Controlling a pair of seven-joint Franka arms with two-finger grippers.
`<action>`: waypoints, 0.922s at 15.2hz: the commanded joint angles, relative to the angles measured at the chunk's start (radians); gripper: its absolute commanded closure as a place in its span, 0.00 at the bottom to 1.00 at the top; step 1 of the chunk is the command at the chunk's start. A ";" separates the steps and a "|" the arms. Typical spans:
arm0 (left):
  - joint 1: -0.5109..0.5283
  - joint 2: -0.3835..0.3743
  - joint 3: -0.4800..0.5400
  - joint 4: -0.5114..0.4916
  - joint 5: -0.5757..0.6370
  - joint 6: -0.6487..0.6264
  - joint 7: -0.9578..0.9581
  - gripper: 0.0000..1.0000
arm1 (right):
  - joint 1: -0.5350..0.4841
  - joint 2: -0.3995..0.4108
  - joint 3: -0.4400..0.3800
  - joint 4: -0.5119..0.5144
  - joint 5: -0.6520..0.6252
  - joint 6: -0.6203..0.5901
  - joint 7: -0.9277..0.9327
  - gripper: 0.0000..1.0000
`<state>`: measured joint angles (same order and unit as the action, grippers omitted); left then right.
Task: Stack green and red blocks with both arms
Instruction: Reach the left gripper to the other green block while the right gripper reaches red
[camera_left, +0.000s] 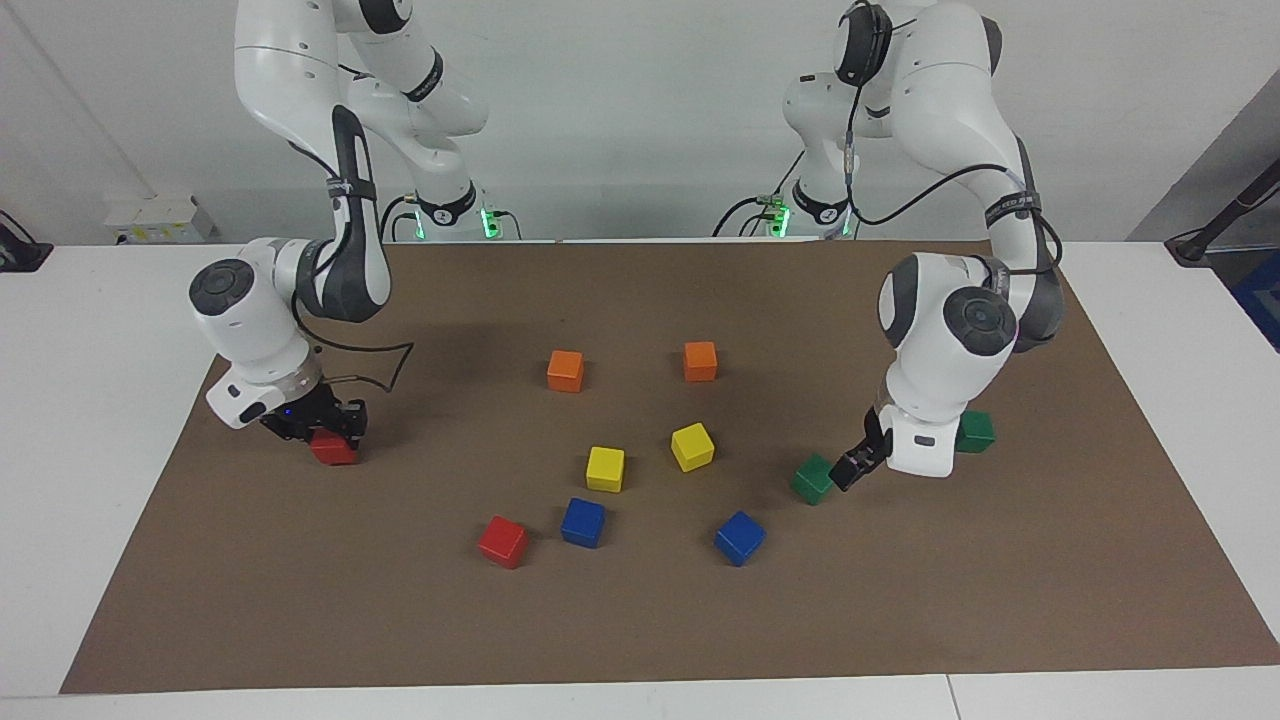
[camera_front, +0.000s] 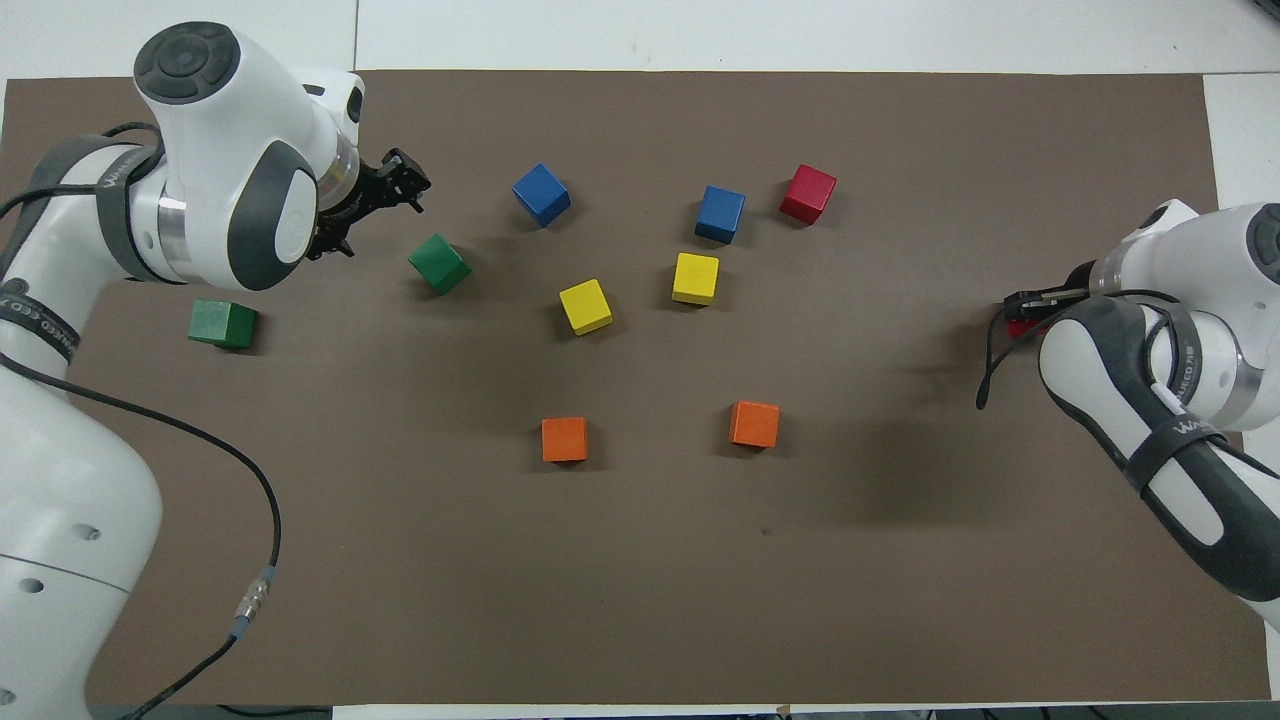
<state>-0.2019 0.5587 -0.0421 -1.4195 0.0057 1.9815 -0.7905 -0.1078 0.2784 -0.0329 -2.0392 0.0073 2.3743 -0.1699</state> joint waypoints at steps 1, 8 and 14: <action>-0.013 0.023 0.013 0.031 0.005 0.031 -0.105 0.00 | -0.018 -0.007 0.016 -0.012 0.014 0.019 -0.007 0.01; -0.073 -0.022 0.015 -0.185 0.039 0.215 -0.170 0.00 | 0.068 0.002 0.013 0.113 -0.003 -0.109 0.085 0.00; -0.079 -0.049 0.016 -0.257 0.040 0.251 -0.173 0.72 | 0.253 0.137 0.016 0.448 -0.087 -0.353 0.459 0.00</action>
<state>-0.2679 0.5601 -0.0407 -1.6192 0.0260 2.2262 -0.9417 0.1099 0.3213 -0.0180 -1.7018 -0.0677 2.0508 0.1777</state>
